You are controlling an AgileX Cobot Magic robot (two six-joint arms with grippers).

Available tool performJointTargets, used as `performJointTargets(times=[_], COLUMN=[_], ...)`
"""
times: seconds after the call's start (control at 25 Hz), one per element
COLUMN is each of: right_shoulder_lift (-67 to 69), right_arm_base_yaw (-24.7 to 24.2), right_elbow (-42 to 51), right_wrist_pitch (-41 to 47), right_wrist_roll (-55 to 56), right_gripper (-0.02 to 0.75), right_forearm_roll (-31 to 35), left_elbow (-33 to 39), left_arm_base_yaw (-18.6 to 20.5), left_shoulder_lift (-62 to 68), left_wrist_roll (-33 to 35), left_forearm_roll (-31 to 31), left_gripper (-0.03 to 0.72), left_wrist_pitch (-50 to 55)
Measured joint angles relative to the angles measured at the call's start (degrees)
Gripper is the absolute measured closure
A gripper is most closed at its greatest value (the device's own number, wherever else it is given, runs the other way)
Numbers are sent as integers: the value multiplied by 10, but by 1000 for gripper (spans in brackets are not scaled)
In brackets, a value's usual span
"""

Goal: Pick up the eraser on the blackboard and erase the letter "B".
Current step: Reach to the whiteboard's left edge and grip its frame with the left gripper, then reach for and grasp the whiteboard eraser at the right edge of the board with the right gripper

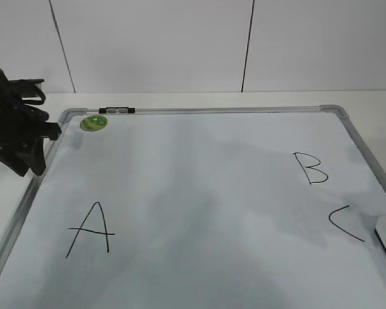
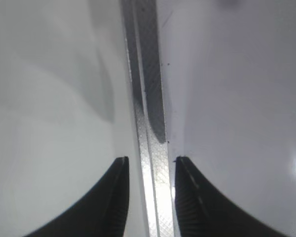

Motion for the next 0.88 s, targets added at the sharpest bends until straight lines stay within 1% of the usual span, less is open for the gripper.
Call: performJointTargets(times=[0.4,0.48,0.8,0.88], right_shoulder_lift=[0,0,0,0], right_arm_base_yaw=[0,0,0,0], right_elbow=[0,0,0,0], right_wrist_pitch=[5,5,7,7], right_wrist_roll=[-1,-2,-2,-2], right_gripper=[153,153,153,153], right_forearm_roll=[1,1,1,1], left_elbow=[-1,-2,-2,-2], left_arm_base_yaw=[0,0,0,0], left_shoulder_lift=[27,28,28,28], left_wrist_roll=[0,0,0,-8], left_forearm_roll=[3,4,9,9], left_gripper=[455,478,626,657], left_wrist_pitch=[-12,-13,-13,-13])
